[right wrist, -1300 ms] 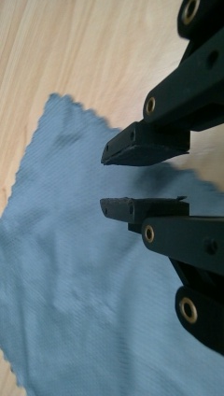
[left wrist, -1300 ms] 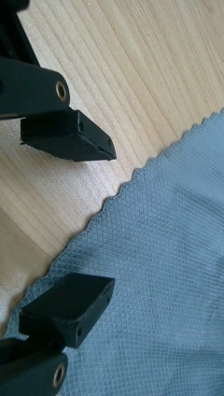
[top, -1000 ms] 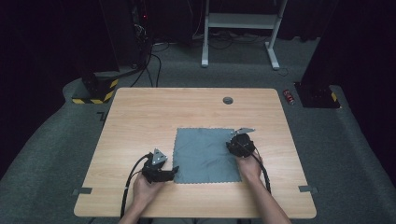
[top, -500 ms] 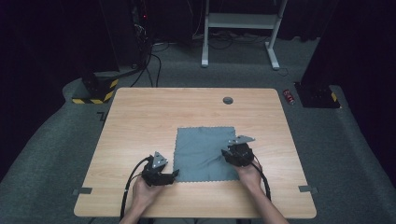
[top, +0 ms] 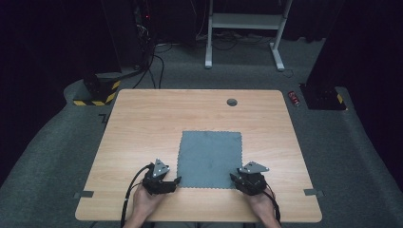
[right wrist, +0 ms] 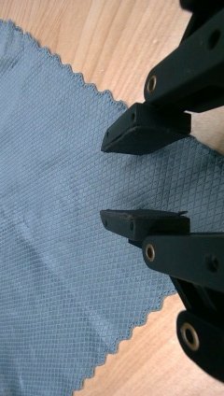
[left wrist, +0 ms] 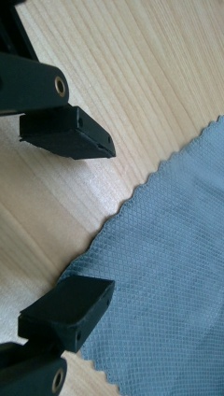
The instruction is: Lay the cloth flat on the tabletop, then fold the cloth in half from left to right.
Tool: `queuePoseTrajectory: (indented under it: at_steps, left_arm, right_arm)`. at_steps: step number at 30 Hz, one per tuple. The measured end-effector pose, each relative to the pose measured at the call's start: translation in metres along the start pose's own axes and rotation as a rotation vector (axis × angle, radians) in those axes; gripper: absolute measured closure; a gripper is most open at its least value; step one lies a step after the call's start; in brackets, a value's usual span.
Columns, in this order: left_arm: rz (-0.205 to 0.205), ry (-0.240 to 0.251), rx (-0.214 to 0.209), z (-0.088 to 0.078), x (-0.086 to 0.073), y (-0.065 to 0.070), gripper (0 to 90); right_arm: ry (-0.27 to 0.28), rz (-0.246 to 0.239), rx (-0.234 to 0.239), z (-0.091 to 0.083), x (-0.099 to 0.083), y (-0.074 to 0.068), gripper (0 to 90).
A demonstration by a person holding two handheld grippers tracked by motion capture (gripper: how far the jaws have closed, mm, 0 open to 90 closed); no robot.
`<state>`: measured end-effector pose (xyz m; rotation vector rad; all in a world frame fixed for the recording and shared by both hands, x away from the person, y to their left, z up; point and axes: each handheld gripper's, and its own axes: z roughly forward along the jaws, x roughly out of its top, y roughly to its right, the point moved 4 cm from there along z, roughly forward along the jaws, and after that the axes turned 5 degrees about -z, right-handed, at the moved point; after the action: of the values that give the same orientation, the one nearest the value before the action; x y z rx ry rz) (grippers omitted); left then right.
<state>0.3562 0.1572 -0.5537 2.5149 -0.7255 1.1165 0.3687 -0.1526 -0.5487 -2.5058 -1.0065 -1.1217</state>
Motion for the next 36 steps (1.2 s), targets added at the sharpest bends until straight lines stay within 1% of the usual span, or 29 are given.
queuePoseTrajectory:
  at_steps: [2,3,4,5,6,7,8,9,10,11,12,13,14,15,16,17,18,19,20,21,22,23,24,25,29,30,32,34,36]
  left_arm:
    - [0.002,-0.005,-0.003,0.000,0.000,0.001,31.0]
    - [0.003,-0.014,-0.006,-0.001,0.000,0.002,31.0]
    - [0.007,-0.019,-0.012,-0.002,0.000,0.003,30.6]
    - [0.008,-0.020,-0.016,-0.003,-0.001,0.004,30.3]
    - [0.008,-0.020,-0.016,-0.003,-0.001,0.004,30.1]
    - [0.008,-0.023,-0.022,-0.003,-0.001,0.005,30.0]
    - [0.005,-0.020,-0.026,-0.003,-0.001,0.006,30.0]
    - [0.008,-0.015,-0.027,-0.002,0.001,0.006,29.9]
    - [0.008,-0.015,-0.027,-0.002,0.001,0.006,30.0]
    - [-0.012,-0.001,-0.031,0.002,0.006,0.007,30.2]
    - [-0.012,-0.001,-0.031,0.002,0.006,0.007,30.3]
    - [-0.007,-0.003,-0.034,0.005,0.010,0.006,30.3]
    - [0.005,-0.012,-0.031,0.011,0.015,0.007,30.2]
    - [0.005,-0.012,-0.031,0.011,0.015,0.007,30.1]
    - [0.006,-0.020,-0.032,0.014,0.017,0.008,30.1]
    - [0.007,-0.025,-0.021,0.019,0.018,0.009,30.0]
    - [0.007,-0.025,-0.021,0.019,0.018,0.009,30.4]
    - [0.010,-0.022,-0.017,0.019,0.018,0.009,30.5]
    - [0.010,-0.022,-0.017,0.019,0.018,0.009,30.7]
    - [0.007,-0.018,-0.016,0.018,0.017,0.009,31.2]
    - [0.007,-0.018,-0.016,0.018,0.017,0.009,31.5]
    - [-0.006,-0.014,-0.024,0.016,0.016,0.008,31.9]
    - [-0.006,-0.014,-0.024,0.016,0.016,0.008,32.2]
    - [-0.027,-0.013,-0.036,0.015,0.016,0.006,32.8]
    - [-0.043,-0.011,-0.037,0.015,0.019,0.001,35.9]
    - [-0.054,-0.009,-0.041,0.015,0.021,-0.001,36.6]
    - [-0.071,0.001,-0.049,0.017,0.030,-0.006,37.6]
    - [-0.072,0.001,-0.048,0.018,0.033,-0.009,37.6]
    - [-0.095,0.000,-0.058,0.020,0.041,-0.014,37.6]
  right_arm:
    - [-0.014,0.001,-0.002,0.001,0.002,0.002,58.3]
    - [-0.035,-0.003,-0.017,0.002,0.005,0.003,55.9]
    - [-0.034,0.002,-0.021,0.003,0.006,0.003,55.6]
    - [-0.021,0.016,-0.017,0.002,0.009,0.002,55.0]
    - [-0.008,0.017,-0.011,0.002,0.011,0.002,54.6]
    - [0.005,0.027,0.000,0.002,0.015,-0.002,54.3]
    - [0.005,0.027,0.000,0.002,0.015,-0.002,54.3]
    - [0.026,0.011,0.018,0.005,0.022,-0.011,53.9]
    - [0.026,0.011,0.018,0.005,0.022,-0.011,53.9]
    - [0.040,-0.009,0.027,0.010,0.029,-0.022,53.8]
    - [0.040,-0.009,0.027,0.010,0.029,-0.022,53.8]
    - [0.040,-0.013,0.032,0.012,0.031,-0.026,53.9]
    - [0.036,-0.021,0.054,0.021,0.038,-0.036,53.8]
    - [0.032,-0.024,0.061,0.025,0.040,-0.041,53.8]
    - [0.032,-0.024,0.061,0.025,0.040,-0.041,53.8]
    - [0.032,-0.045,0.065,0.032,0.045,-0.048,53.8]
    - [0.032,-0.045,0.065,0.032,0.045,-0.048,53.8]
    - [0.025,-0.058,0.071,0.037,0.047,-0.055,53.8]
    - [0.025,-0.058,0.071,0.037,0.047,-0.055,53.8]
    - [0.015,-0.070,0.080,0.041,0.049,-0.061,54.7]
    - [0.015,-0.070,0.080,0.041,0.049,-0.061,54.7]
    - [0.019,-0.097,0.097,0.044,0.052,-0.067,56.3]
    - [0.019,-0.097,0.097,0.044,0.052,-0.067,56.3]
    - [0.024,-0.118,0.098,0.044,0.054,-0.072,56.7]
    - [0.036,-0.113,0.118,0.045,0.057,-0.079,56.5]
    - [0.039,-0.125,0.116,0.046,0.058,-0.081,56.2]
    - [0.045,-0.136,0.112,0.046,0.058,-0.086,55.5]
    - [0.048,-0.135,0.114,0.046,0.058,-0.086,55.1]
    - [0.051,-0.127,0.136,0.047,0.058,-0.089,54.2]
